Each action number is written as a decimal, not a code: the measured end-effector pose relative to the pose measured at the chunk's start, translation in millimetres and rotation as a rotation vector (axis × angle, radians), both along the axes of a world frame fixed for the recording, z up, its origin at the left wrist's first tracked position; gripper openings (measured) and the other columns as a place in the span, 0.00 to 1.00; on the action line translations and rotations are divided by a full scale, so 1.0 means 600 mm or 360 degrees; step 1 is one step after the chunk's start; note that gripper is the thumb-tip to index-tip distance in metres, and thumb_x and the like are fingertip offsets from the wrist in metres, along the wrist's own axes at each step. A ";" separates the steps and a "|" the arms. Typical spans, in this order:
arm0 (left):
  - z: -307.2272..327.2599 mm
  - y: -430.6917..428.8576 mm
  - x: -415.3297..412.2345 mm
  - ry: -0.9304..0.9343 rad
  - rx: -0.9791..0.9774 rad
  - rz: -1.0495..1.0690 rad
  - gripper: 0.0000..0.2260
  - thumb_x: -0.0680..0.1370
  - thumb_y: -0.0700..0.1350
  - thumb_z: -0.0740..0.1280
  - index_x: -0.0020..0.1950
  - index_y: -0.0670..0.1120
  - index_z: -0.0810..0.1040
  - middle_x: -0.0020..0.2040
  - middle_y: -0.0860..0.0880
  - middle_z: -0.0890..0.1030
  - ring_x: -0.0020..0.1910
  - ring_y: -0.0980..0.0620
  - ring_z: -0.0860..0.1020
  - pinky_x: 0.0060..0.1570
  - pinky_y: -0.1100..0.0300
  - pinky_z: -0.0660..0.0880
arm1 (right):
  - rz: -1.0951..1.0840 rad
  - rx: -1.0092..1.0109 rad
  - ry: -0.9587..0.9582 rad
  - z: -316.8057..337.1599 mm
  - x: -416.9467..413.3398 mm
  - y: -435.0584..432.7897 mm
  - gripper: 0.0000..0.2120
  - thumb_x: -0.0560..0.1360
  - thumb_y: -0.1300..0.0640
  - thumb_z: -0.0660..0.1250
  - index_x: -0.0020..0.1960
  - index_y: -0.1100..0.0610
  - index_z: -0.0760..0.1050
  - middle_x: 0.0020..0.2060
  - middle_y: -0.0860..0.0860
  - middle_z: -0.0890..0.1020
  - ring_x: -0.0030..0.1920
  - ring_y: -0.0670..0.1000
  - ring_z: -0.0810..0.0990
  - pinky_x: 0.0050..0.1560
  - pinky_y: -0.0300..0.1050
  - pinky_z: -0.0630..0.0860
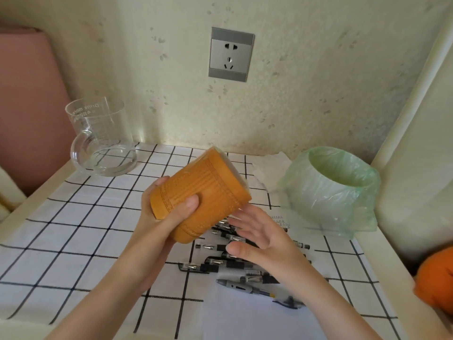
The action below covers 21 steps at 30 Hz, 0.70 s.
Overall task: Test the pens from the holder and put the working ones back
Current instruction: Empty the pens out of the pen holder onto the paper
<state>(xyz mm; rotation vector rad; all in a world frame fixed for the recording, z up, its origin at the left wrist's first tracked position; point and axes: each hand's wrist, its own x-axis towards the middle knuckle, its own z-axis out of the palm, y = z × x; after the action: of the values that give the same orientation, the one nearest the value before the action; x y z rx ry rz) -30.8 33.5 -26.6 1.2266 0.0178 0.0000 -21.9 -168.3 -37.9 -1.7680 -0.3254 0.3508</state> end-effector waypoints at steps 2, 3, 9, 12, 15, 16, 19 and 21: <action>-0.007 -0.011 -0.001 -0.0007 0.0073 -0.0053 0.41 0.55 0.57 0.78 0.64 0.64 0.64 0.61 0.51 0.76 0.58 0.51 0.78 0.50 0.53 0.78 | 0.0006 0.0145 0.0089 -0.001 -0.001 0.010 0.42 0.56 0.38 0.78 0.66 0.40 0.64 0.62 0.38 0.76 0.61 0.38 0.75 0.58 0.36 0.74; -0.011 -0.016 -0.002 0.0003 0.0118 -0.0060 0.40 0.55 0.56 0.77 0.64 0.64 0.64 0.60 0.52 0.76 0.58 0.52 0.78 0.52 0.52 0.77 | -0.0002 0.0203 0.0123 -0.001 -0.001 0.014 0.44 0.56 0.38 0.79 0.67 0.42 0.63 0.62 0.40 0.76 0.61 0.40 0.76 0.59 0.40 0.75; -0.023 -0.031 0.001 -0.0009 0.0563 -0.0202 0.38 0.55 0.63 0.73 0.63 0.68 0.64 0.63 0.60 0.70 0.58 0.59 0.75 0.49 0.63 0.77 | -0.0269 0.0346 0.0056 0.004 0.011 0.011 0.44 0.57 0.50 0.82 0.67 0.48 0.65 0.59 0.49 0.79 0.56 0.44 0.79 0.50 0.41 0.79; -0.023 -0.028 0.010 -0.0095 0.0859 -0.0116 0.39 0.58 0.67 0.69 0.68 0.68 0.61 0.70 0.63 0.64 0.65 0.61 0.68 0.57 0.65 0.70 | -0.0378 0.0289 -0.0110 0.023 0.021 0.000 0.43 0.57 0.56 0.82 0.65 0.43 0.65 0.58 0.42 0.77 0.55 0.38 0.78 0.46 0.32 0.77; -0.017 -0.033 0.014 -0.0189 0.0951 -0.0067 0.36 0.67 0.64 0.70 0.70 0.67 0.57 0.67 0.69 0.64 0.65 0.68 0.65 0.64 0.65 0.64 | -0.0439 0.0302 -0.0192 0.036 0.040 -0.002 0.43 0.56 0.54 0.82 0.65 0.42 0.66 0.58 0.40 0.78 0.55 0.39 0.78 0.47 0.34 0.77; -0.016 -0.036 0.016 -0.0201 0.0998 -0.0058 0.35 0.69 0.62 0.69 0.71 0.66 0.54 0.65 0.71 0.63 0.64 0.71 0.64 0.65 0.67 0.62 | -0.0462 0.0324 -0.0194 0.039 0.047 0.000 0.43 0.56 0.53 0.82 0.65 0.42 0.66 0.58 0.40 0.78 0.55 0.39 0.78 0.47 0.35 0.78; -0.023 -0.040 0.017 -0.0198 0.1286 -0.0122 0.32 0.73 0.55 0.67 0.70 0.66 0.50 0.61 0.73 0.60 0.57 0.80 0.60 0.57 0.79 0.58 | -0.0567 0.0285 -0.0258 0.042 0.066 0.009 0.43 0.55 0.51 0.80 0.66 0.42 0.64 0.60 0.41 0.76 0.57 0.41 0.77 0.51 0.39 0.78; -0.038 -0.042 0.016 -0.0237 0.1566 -0.0236 0.30 0.75 0.53 0.66 0.73 0.61 0.53 0.68 0.67 0.60 0.63 0.76 0.56 0.61 0.77 0.53 | -0.0651 0.0232 -0.0307 0.035 0.084 0.013 0.46 0.56 0.51 0.81 0.68 0.45 0.62 0.61 0.41 0.74 0.60 0.42 0.75 0.55 0.41 0.76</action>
<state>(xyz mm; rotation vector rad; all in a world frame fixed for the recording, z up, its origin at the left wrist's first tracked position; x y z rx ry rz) -21.5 8.1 -49.3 2.2060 -0.2277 -0.0328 28.4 -160.2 -16.7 -1.6783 -0.1151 -0.1336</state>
